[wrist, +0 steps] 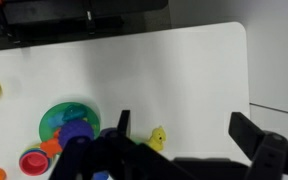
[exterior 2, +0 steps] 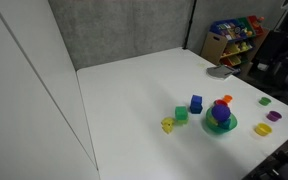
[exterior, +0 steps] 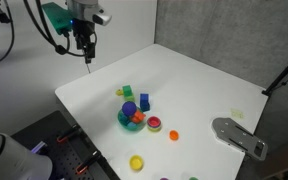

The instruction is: Put the yellow bowl inside the pink bowl on the pile of small bowls

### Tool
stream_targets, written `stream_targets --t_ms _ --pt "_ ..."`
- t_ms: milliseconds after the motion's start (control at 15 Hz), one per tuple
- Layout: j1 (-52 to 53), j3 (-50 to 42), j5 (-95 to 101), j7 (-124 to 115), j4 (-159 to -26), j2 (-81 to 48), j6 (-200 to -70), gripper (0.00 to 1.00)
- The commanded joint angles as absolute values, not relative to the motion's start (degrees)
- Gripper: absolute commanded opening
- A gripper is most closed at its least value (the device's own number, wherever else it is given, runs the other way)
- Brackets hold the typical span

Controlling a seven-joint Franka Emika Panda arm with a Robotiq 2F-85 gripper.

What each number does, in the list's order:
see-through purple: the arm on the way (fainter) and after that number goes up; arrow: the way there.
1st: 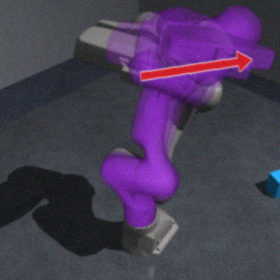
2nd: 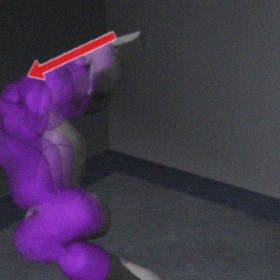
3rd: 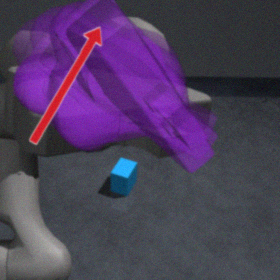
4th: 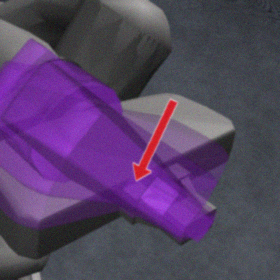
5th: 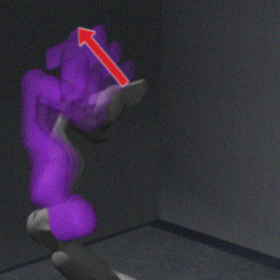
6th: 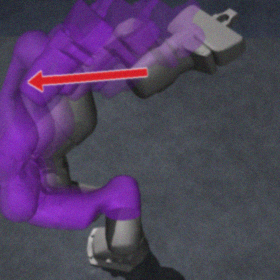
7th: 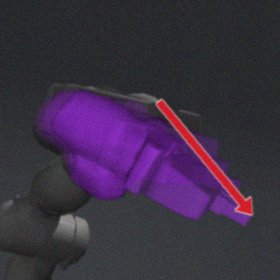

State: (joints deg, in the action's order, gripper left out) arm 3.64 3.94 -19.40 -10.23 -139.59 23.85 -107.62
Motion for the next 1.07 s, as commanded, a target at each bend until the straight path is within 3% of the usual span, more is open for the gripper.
stream_targets --t_ms 0,1000 --pt "1.04 1.88 -16.23 -7.41 -137.12 20.44 -110.04 1.00" --pt "-6.49 -8.76 -8.79 9.22 -137.75 9.81 -123.30 1.00"
